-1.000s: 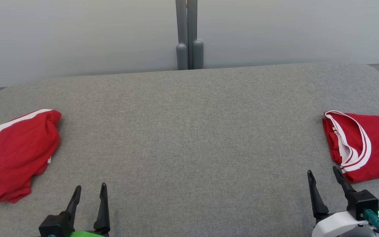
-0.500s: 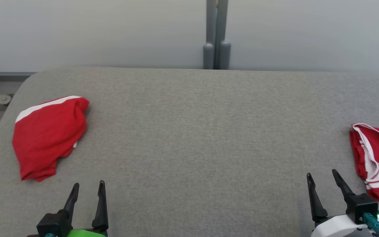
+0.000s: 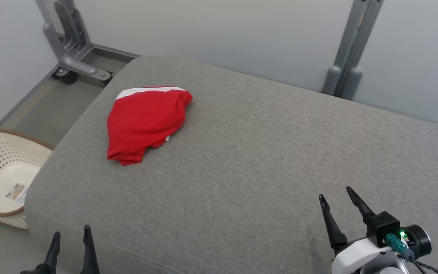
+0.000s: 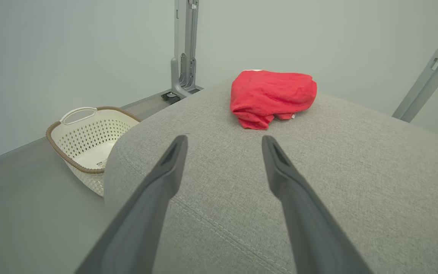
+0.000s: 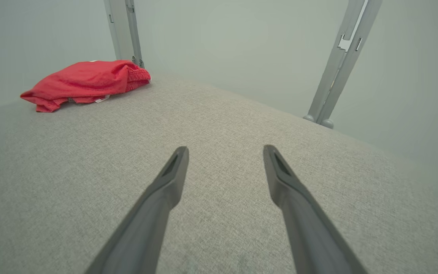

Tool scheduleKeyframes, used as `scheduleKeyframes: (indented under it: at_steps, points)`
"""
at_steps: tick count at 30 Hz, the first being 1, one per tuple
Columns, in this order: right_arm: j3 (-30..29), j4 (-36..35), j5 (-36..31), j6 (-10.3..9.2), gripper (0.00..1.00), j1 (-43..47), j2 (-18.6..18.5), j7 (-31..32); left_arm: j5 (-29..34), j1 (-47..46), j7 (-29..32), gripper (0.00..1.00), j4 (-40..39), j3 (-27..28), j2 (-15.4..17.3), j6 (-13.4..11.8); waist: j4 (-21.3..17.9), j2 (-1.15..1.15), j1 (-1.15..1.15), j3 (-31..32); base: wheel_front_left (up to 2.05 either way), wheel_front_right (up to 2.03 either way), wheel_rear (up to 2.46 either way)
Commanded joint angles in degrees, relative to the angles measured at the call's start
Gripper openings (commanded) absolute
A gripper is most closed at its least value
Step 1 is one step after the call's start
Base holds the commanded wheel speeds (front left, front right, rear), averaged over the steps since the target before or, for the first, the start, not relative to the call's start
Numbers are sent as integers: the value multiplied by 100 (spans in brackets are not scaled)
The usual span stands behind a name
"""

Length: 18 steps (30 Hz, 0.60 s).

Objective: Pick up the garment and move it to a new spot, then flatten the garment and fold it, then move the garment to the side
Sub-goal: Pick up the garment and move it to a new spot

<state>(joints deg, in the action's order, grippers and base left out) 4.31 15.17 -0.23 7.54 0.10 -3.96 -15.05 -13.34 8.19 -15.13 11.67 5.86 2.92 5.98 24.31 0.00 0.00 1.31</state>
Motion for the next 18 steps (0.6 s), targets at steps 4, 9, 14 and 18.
scheduleKeyframes:
  at_steps: [4,9,14,18]
  points:
    - [87,115,81,-10,100,-153,-96,-16,-68,120,0,100,-145,41,5,-76,471,0,0,6,0,0,0]
    - [-21,92,115,-10,100,11,-122,-16,-53,85,0,100,-163,13,5,-70,456,0,0,14,0,0,0]
    - [-288,-42,-18,-11,100,-81,-266,-16,-297,-499,-1,100,-79,-215,5,11,363,0,0,-493,0,0,0]
    - [-331,-107,-204,-10,100,-672,-699,-15,-596,-1761,19,100,364,-493,5,91,156,0,0,-1496,0,0,0]
